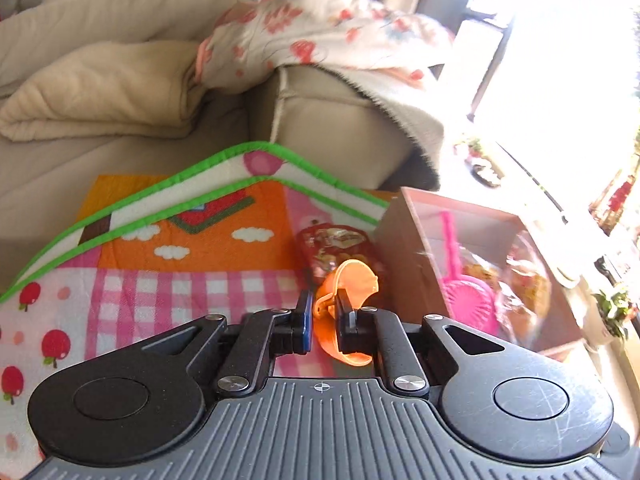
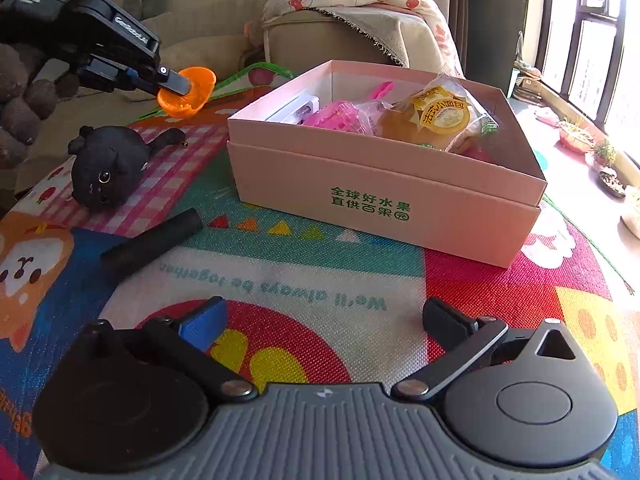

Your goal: Organize objects

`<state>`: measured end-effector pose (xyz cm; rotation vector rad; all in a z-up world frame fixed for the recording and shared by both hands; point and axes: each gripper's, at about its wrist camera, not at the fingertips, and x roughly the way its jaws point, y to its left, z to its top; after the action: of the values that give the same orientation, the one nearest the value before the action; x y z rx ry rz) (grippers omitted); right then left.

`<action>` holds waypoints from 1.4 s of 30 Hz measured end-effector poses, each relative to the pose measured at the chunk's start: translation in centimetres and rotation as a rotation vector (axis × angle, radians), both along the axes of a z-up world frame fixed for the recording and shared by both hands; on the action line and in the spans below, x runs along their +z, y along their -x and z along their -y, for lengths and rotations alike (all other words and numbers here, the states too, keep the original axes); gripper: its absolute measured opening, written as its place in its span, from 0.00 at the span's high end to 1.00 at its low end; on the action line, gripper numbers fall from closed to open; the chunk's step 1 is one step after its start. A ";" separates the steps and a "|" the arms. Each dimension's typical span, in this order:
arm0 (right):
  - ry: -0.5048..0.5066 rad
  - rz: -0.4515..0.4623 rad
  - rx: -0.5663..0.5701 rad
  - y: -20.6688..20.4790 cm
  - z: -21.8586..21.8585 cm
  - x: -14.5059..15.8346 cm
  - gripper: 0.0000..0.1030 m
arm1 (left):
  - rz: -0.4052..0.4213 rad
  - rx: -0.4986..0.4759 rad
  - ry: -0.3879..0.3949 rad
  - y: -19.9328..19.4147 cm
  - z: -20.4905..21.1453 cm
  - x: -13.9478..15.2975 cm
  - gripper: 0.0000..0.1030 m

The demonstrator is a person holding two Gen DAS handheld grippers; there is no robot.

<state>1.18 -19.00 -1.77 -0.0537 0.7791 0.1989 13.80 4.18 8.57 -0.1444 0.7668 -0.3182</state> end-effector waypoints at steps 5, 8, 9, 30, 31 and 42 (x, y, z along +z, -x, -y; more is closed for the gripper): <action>0.004 -0.005 0.014 0.0 0.1 0.0 0.00 | 0.047 -0.134 -0.031 9.0 0.2 0.1 0.87; 0.015 -0.003 0.016 0.0 0.0 0.0 0.00 | 0.026 -0.131 -0.148 12.8 0.0 -2.1 0.87; 0.014 -0.003 0.017 0.0 -0.1 0.0 0.00 | 0.030 -0.128 -0.185 13.6 0.0 -2.6 0.87; 0.020 0.004 0.006 0.1 -0.3 0.0 0.00 | 0.150 -0.112 -0.250 18.0 1.9 -7.4 0.83; 0.021 0.003 0.006 0.1 -0.3 0.0 0.00 | 0.148 -0.116 -0.243 18.0 1.7 -7.3 0.85; -0.061 0.061 0.142 -0.3 -7.2 1.5 0.00 | 0.162 -0.014 -0.287 18.3 -1.8 -6.3 0.88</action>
<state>1.46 -11.76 -0.24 -0.0571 0.7084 0.3542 -4.49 5.98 2.28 0.1556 0.6453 -0.2272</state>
